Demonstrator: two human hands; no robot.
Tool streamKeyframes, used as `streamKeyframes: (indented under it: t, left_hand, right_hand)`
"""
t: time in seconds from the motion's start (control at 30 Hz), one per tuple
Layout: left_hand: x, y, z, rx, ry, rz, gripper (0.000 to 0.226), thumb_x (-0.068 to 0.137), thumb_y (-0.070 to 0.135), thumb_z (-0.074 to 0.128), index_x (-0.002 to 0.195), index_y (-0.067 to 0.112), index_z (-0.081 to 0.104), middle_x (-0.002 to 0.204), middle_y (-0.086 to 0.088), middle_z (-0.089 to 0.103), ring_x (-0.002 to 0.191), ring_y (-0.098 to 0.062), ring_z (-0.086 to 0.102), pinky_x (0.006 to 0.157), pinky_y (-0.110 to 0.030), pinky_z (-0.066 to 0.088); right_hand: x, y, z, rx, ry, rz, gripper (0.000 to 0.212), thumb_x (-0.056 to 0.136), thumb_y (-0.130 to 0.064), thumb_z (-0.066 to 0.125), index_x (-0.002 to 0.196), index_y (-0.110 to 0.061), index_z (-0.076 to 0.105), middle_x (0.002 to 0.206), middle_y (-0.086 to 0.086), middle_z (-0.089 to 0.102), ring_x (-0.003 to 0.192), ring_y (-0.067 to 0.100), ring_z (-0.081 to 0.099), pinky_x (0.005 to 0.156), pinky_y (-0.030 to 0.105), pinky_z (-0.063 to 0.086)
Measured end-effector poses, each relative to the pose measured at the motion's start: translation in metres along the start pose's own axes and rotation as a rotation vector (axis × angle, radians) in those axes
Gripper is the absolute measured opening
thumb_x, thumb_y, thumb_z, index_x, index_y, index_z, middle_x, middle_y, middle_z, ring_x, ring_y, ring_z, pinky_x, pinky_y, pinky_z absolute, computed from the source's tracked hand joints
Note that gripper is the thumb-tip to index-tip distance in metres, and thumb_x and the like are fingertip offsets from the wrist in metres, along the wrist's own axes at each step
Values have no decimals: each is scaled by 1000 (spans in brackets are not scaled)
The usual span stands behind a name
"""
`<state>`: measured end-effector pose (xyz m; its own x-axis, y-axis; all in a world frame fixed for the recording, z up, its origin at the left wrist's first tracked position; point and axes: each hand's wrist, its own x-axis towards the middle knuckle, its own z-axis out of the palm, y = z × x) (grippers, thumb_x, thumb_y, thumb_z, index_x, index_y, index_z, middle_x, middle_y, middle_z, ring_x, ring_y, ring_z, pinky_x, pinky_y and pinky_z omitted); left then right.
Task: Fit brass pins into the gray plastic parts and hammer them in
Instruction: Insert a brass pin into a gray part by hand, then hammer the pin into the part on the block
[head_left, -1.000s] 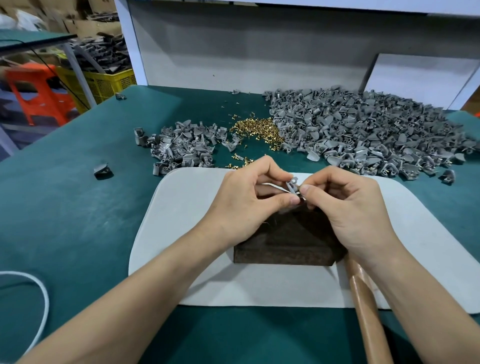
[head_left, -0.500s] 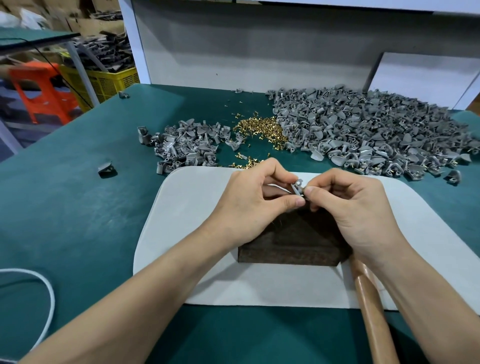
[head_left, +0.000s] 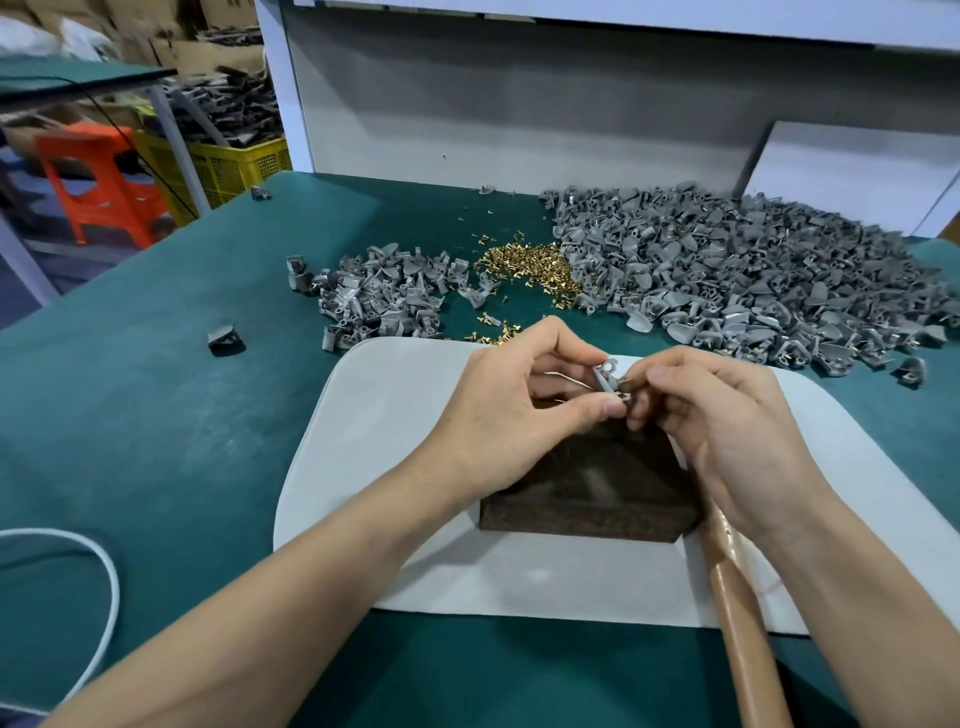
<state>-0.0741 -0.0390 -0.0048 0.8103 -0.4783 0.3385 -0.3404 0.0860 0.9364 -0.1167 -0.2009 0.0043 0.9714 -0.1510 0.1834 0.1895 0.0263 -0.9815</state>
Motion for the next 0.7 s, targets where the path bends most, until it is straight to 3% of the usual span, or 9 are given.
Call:
streamKeyframes:
  t: [0.2, 0.4, 0.7]
  left_hand:
    - [0, -1, 0, -16, 8, 12, 27, 77, 1, 74, 89, 19, 58, 91, -14, 67, 85, -30, 70, 81, -41, 58]
    - [2, -2, -1, 3, 4, 12, 27, 77, 1, 74, 90, 19, 59, 89, -8, 67, 79, -18, 69, 76, -31, 57]
    - [1, 0, -1, 53, -1, 24, 26, 78, 1, 74, 90, 18, 59, 91, -6, 67, 78, -14, 69, 81, -29, 56]
  right_hand:
    - [-1, 2, -1, -55, -20, -47, 14, 75, -15, 59, 68, -14, 71, 61, 4, 59, 62, 14, 56, 63, 20, 49]
    - [-2, 4, 0, -170, -4, -114, 23, 83, 1, 64, 69, -16, 71, 62, 0, 64, 58, 9, 57, 61, 15, 48]
    - [-4, -1, 4, -229, 18, -153, 17, 82, 3, 65, 72, -10, 67, 56, -2, 61, 54, 5, 55, 59, 11, 45]
